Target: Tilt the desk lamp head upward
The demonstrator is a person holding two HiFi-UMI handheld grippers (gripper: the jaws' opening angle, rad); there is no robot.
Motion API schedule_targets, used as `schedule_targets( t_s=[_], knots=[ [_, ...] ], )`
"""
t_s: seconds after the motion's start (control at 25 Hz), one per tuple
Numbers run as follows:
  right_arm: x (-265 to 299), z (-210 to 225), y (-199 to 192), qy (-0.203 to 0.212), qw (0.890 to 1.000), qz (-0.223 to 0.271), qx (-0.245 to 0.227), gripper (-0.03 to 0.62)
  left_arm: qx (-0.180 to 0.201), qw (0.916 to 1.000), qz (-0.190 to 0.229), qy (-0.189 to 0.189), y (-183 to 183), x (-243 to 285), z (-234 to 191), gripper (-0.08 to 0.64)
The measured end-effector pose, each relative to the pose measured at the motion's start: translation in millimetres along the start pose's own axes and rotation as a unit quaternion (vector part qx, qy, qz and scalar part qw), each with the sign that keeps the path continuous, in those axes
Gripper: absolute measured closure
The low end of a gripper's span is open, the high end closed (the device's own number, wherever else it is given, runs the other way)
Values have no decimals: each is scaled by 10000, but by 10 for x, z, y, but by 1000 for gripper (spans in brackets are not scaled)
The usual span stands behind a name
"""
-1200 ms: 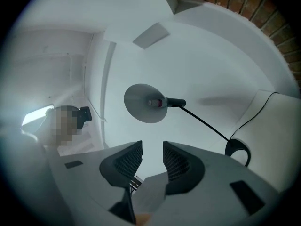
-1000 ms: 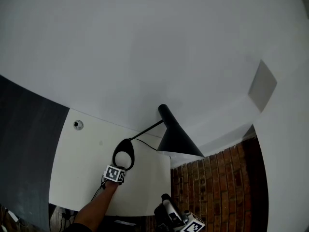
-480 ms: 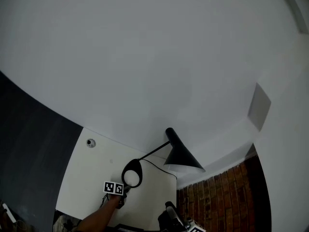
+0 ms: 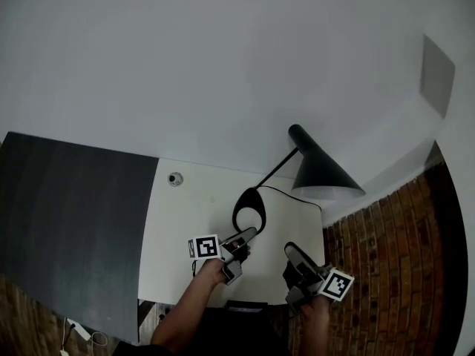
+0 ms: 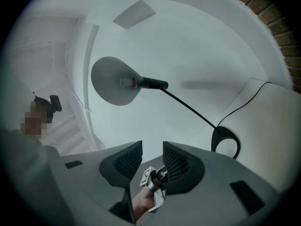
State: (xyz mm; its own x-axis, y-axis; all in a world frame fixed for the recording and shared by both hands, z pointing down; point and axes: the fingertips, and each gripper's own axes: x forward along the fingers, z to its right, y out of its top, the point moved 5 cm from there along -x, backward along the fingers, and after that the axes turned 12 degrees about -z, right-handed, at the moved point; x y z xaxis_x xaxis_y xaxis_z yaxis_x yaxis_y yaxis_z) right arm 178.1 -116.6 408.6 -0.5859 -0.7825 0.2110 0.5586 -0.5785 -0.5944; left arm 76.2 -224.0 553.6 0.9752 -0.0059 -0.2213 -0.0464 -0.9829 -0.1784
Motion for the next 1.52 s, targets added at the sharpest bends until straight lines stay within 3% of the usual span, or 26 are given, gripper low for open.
schedule_targets(
  t_s=[0.28,0.4,0.48,0.68,0.84,1.16,1.52],
  knots=[
    [75,2,-39,-9,9999,-76,140,449,478,9986,-230,18,-51,-105,341,492],
    [48,-19,-113,-51,9997,-78,207,449,182,9996,-125,197,-114,-278,177,491],
    [4,-2,-190,-150,9995,-109,262,449,-52,9999,81,100,-142,-380,105,487],
    [-151,47,-280,-234,9990,-4,381,449,-220,9991,366,-41,-169,-462,48,455],
    [-241,26,-272,-27,9991,48,410,449,-143,9988,462,-31,-236,-446,165,443],
    [-434,-34,-188,618,9975,114,332,449,471,9975,355,391,-374,-307,599,443],
    [-1061,175,-466,1199,9894,347,736,449,705,9953,216,622,-1003,-64,937,443]
  ],
)
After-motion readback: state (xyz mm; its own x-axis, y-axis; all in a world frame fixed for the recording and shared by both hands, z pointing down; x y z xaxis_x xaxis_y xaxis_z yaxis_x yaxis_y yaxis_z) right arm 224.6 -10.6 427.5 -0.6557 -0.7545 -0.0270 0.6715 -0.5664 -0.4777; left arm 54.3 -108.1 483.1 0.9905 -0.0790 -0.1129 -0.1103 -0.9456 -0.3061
